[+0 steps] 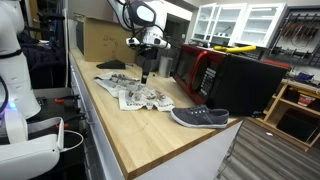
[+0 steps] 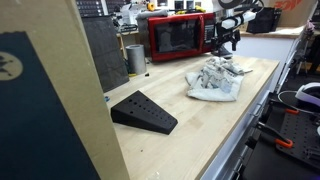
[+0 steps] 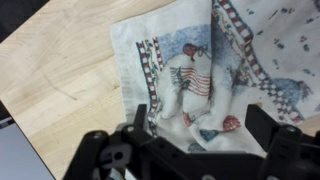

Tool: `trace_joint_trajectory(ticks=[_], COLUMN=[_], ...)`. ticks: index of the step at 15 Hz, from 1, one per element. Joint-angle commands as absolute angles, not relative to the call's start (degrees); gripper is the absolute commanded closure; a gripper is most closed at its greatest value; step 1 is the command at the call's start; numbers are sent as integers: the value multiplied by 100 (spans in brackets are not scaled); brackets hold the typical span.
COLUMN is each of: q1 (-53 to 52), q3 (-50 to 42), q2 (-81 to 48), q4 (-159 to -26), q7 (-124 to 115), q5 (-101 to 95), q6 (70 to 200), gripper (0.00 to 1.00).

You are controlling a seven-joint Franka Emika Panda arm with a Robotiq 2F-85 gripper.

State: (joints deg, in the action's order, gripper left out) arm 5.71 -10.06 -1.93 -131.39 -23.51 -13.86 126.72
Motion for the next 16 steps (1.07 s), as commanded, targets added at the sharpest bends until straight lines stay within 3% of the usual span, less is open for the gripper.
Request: trace_joint_trajectory(ticks=[1, 16], q1=[474, 57], q3=[-708, -57], q2=[17, -167], q4=[-13254, -13340], q7=[-1957, -1537], q5=[-934, 882], q6=[12526, 12814], gripper=[0, 0])
